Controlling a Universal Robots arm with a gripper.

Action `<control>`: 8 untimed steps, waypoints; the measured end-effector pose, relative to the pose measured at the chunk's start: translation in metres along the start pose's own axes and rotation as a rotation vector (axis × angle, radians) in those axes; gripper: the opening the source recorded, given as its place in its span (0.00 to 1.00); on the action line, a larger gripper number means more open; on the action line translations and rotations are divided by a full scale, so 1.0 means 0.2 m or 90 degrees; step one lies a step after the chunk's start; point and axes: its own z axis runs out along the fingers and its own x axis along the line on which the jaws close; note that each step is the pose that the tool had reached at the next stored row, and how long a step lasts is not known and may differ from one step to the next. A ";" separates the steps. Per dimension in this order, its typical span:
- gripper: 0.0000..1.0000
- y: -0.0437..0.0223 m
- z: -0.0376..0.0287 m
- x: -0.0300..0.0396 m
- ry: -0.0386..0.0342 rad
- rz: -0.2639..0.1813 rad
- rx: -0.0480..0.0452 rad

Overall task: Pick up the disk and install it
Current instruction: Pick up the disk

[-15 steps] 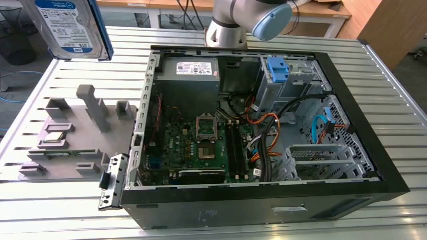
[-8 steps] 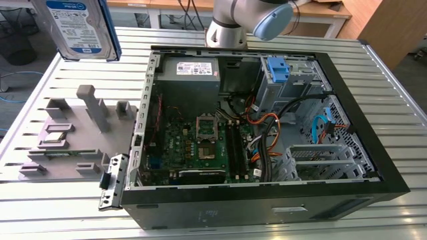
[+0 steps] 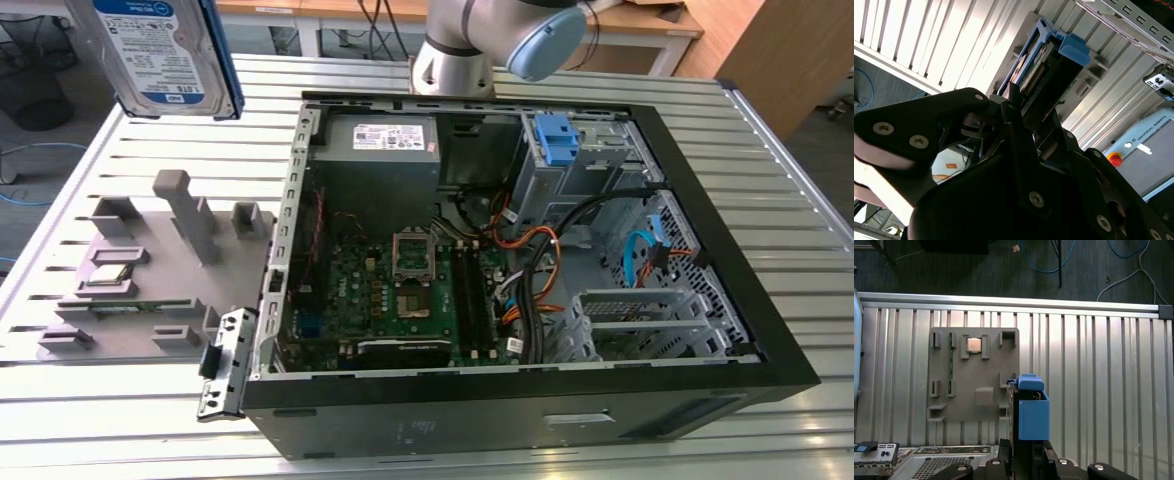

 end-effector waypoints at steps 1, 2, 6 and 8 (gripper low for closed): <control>0.35 0.000 0.000 0.000 0.0000 0.000 0.0000; 0.35 0.000 0.000 0.000 0.0000 0.000 0.0001; 0.35 -0.005 -0.001 0.000 0.0001 0.000 -0.0002; 0.35 -0.020 -0.001 0.000 0.0000 0.000 0.0000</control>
